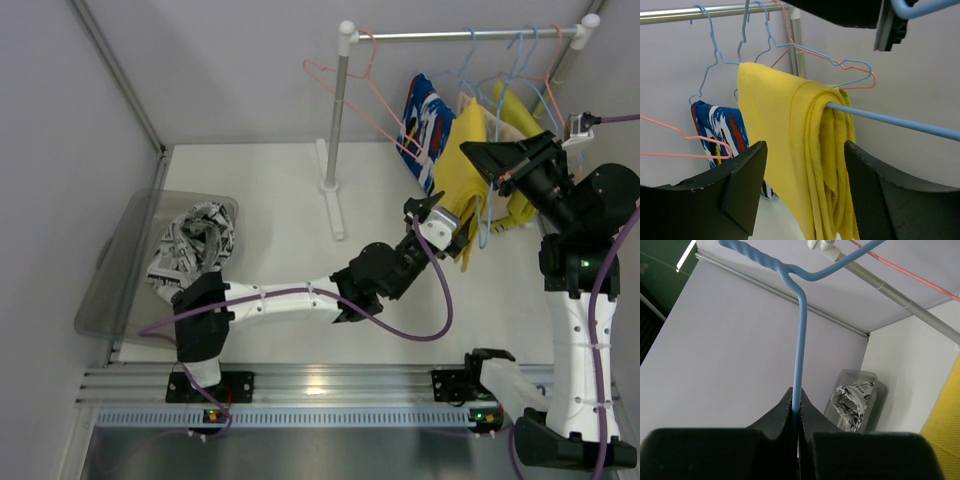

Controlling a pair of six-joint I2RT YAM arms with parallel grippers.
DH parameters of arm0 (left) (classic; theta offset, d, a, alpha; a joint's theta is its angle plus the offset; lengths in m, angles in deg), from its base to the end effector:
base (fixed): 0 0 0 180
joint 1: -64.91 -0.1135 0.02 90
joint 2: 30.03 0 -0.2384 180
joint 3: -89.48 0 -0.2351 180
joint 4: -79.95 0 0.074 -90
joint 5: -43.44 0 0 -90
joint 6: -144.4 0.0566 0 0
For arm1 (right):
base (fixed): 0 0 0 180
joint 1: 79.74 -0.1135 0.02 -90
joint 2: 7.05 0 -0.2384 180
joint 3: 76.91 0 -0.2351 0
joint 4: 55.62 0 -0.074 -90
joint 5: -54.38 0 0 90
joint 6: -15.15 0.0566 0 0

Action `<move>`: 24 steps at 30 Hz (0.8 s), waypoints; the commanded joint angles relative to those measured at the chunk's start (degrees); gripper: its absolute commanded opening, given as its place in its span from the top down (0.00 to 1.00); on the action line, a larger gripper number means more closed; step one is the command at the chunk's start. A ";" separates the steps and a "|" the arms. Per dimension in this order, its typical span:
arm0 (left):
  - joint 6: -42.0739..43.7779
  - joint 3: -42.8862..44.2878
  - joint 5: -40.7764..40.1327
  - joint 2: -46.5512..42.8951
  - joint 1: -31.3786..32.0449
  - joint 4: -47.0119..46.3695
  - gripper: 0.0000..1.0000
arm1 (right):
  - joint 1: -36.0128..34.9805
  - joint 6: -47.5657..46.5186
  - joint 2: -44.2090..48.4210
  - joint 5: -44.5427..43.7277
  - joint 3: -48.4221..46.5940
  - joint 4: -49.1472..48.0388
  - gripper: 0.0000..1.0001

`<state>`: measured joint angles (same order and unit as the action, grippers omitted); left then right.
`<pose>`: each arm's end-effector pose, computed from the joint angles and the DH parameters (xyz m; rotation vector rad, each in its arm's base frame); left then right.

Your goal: Remove the trousers from the hanger

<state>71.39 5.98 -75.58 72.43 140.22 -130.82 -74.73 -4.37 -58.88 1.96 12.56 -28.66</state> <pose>0.1324 -0.3968 0.3737 0.4971 1.1105 -0.6045 0.1749 0.0193 0.4721 0.4053 1.5073 1.3692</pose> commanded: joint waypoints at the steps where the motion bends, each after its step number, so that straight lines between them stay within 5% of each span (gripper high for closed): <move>1: 1.20 3.45 -0.25 1.25 -1.65 -6.12 0.33 | -0.27 -2.89 2.35 0.12 -4.41 -9.55 1.00; 17: 3.48 10.04 0.10 9.25 -5.35 -6.64 0.37 | -0.45 -2.19 2.26 1.70 -5.03 -9.81 1.00; 24: 4.63 10.49 -0.34 10.40 -6.57 -6.03 0.49 | -0.45 -2.45 2.61 1.88 -5.55 -9.73 1.00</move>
<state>74.93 14.37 -75.40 82.53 134.95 -133.82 -74.75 -4.81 -58.88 2.66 12.47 -28.66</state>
